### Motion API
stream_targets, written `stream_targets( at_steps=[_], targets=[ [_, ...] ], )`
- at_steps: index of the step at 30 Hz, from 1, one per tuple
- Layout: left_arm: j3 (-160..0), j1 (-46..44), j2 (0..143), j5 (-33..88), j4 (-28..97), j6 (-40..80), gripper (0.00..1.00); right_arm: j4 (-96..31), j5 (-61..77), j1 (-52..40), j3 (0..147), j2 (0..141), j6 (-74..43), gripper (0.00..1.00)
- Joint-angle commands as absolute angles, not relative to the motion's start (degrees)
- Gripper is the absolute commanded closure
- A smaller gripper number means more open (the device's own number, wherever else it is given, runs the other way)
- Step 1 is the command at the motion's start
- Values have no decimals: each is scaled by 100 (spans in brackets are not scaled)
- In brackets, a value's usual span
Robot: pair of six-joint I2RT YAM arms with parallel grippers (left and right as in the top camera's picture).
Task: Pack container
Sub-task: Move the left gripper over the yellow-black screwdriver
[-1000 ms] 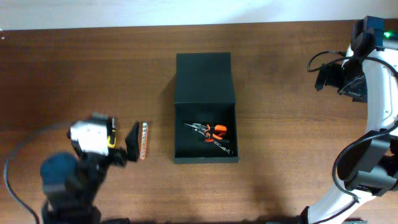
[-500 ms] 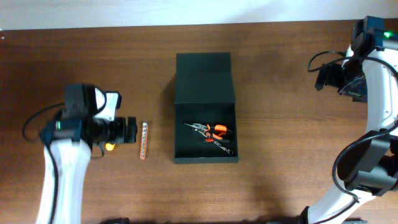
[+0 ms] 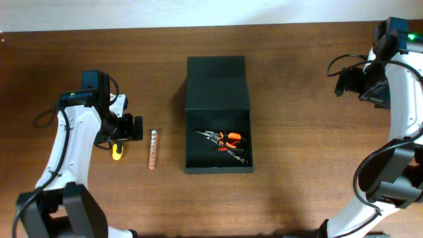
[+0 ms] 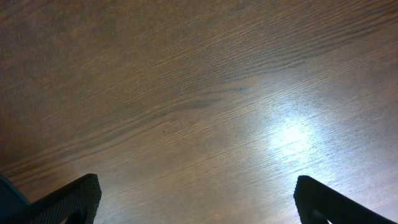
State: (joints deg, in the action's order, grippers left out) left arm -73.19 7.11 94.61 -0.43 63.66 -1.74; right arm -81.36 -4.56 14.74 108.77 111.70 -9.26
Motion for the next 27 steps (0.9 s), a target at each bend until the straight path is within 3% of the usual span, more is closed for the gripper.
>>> stream_targets(
  at_steps=[1, 14, 20, 27],
  targets=[
    [-7419, 814, 9572, -589, 6206, 191, 1, -8134, -427, 1466, 10864, 11111, -996, 1],
    [-7419, 816, 9590, -587, 6187, 156, 1, -8134, -427, 1466, 10864, 11111, -996, 1],
    [-7210, 819, 9671, -578, 5459, -709, 1, -8134, -427, 1466, 10864, 11111, -996, 1],
    [-7188, 943, 10044, -563, 5312, -749, 1, -8134, -427, 1466, 10864, 11111, -996, 1]
  ],
)
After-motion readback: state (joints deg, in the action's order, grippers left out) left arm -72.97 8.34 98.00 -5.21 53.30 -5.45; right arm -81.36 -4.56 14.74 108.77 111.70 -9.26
